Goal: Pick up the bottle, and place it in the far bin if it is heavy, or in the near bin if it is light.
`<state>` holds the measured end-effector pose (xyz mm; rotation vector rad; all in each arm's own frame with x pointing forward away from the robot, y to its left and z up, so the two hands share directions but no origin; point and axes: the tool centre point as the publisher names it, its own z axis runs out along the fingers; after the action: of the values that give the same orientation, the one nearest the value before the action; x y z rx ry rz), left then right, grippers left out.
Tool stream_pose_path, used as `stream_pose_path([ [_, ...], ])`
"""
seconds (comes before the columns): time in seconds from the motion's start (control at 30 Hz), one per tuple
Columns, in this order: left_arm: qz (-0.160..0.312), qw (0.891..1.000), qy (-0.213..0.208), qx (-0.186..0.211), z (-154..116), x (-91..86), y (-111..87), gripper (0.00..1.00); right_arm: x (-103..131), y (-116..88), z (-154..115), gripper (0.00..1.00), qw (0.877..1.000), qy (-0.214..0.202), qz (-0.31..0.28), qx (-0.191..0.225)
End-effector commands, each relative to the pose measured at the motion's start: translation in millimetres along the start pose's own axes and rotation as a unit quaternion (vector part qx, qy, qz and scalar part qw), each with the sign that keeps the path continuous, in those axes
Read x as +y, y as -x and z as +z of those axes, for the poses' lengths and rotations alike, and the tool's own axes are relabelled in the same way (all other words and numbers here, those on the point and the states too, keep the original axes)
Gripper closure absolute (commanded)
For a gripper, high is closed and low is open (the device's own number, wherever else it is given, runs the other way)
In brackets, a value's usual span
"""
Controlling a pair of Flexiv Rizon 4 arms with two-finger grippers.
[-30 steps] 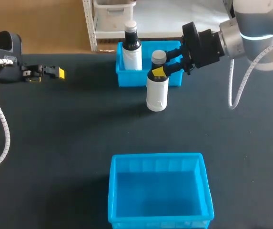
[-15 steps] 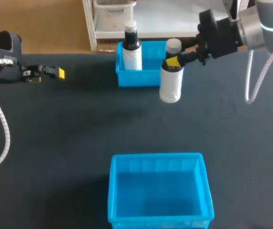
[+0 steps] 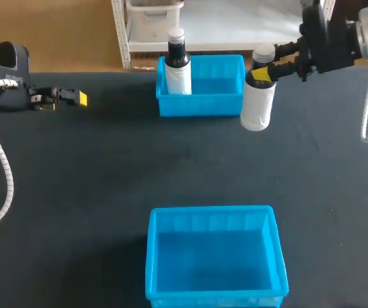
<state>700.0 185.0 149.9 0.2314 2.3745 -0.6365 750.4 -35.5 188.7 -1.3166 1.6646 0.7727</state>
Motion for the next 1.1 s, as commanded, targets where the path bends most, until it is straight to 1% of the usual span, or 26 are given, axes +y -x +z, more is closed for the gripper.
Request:
stream_pose_path([
  [0.03,0.000,1.000,0.000,0.000,0.0,0.0,0.0,0.00,-2.3,4.6,-14.1,1.00,1.000,-0.006,-0.004,0.003],
  [0.3,0.000,1.000,0.000,0.000,0.0,0.0,0.0,0.00,-23.8,9.3,-27.4,1.00,1.000,-0.010,-0.006,0.003],
  [0.53,0.000,1.000,0.000,0.000,0.0,0.0,0.0,0.00,-52.3,14.5,-30.5,1.00,1.000,-0.013,-0.005,0.002],
  [0.73,0.000,1.000,0.000,0.000,0.0,0.0,0.0,0.00,-78.4,23.4,-23.8,1.00,1.000,-0.008,-0.016,0.007],
  [0.83,0.000,1.000,0.000,0.000,0.0,0.0,0.0,0.00,-89.4,31.0,-17.9,1.00,1.000,-0.005,-0.023,0.006],
  [1.1,0.000,1.000,0.000,0.000,0.0,0.0,0.0,0.00,-107.7,50.4,4.3,1.00,0.999,0.012,-0.045,0.001],
])
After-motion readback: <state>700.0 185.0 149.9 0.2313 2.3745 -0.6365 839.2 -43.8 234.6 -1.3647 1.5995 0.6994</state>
